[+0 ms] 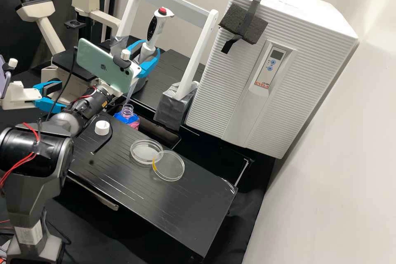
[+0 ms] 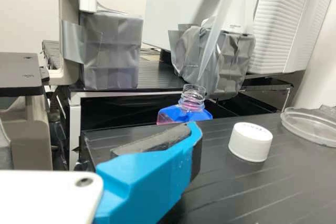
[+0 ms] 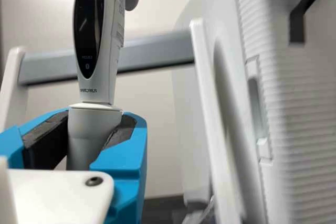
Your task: Use the pipette
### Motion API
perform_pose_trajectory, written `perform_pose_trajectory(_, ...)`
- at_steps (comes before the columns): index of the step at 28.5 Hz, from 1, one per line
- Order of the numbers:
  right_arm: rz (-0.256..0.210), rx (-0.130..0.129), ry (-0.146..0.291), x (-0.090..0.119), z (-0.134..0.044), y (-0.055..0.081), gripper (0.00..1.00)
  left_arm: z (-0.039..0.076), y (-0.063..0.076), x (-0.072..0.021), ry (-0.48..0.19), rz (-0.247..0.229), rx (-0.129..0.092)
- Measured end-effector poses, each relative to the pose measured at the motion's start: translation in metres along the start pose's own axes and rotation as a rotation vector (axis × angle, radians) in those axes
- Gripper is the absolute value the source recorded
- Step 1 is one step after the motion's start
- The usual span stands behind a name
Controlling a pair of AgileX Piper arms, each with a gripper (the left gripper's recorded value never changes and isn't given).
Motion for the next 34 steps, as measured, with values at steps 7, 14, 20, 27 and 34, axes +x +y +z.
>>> perform_pose_trajectory(7,0.029,0.088,0.102,-0.012,0.003,0.041,0.0,-0.003,0.0,-0.0009,0.011,0.003,-0.006)
perform_pose_trajectory(14,0.078,0.16,0.123,-0.027,0.024,0.082,0.0,-0.003,0.001,-0.0005,0.01,0.004,-0.006)
perform_pose_trajectory(20,0.07,0.196,0.108,-0.039,0.047,0.107,0.0,-0.001,0.002,0.0009,0.0,0.007,-0.004)
perform_pose_trajectory(27,0.044,0.219,0.001,-0.048,0.068,0.112,0.0,0.005,0.001,0.0026,-0.026,0.003,-0.001)
perform_pose_trajectory(34,0.058,0.237,-0.075,-0.056,0.083,0.116,0.0,0.011,0.001,0.0051,-0.048,0.007,-0.001)
